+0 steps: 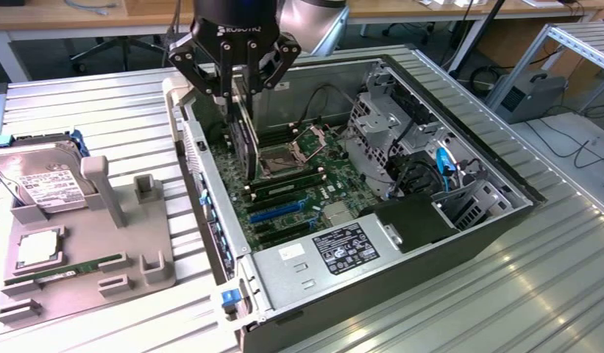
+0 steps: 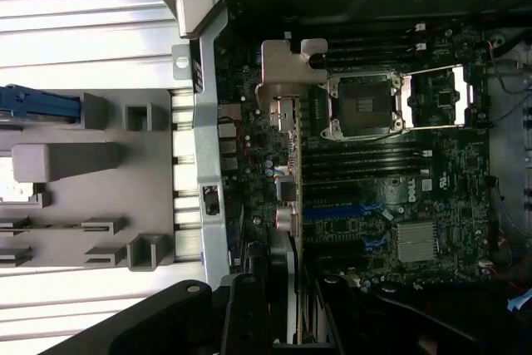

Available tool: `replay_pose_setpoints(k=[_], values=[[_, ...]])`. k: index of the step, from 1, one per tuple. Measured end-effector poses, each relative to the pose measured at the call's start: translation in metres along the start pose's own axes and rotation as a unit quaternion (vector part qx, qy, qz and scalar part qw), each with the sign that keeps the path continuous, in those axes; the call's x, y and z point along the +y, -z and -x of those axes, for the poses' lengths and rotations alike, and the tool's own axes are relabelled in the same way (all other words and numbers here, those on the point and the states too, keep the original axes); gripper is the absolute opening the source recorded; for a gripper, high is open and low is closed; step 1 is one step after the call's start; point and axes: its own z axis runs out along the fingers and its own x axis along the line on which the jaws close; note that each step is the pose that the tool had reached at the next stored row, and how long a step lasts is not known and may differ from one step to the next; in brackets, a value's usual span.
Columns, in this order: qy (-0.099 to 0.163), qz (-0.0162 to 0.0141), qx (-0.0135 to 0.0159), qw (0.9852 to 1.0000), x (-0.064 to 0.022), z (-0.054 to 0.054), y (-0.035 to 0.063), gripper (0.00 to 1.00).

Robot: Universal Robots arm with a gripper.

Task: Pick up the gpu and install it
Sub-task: 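Pick up the gpu and move the gpu toward the slot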

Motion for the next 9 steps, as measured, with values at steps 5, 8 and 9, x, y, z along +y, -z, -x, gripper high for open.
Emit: replay_pose_setpoints(k=[5,8,9], values=[[0.0,0.0,-0.0001,1.0,0.0004,0.0049,-0.0044,0.27],[0.0,0.0,0.0,1.0,0.0006,0.0076,-0.0066,0.27],[0.0,0.0,-0.0001,1.0,0.0008,0.0106,-0.0092,0.27]])
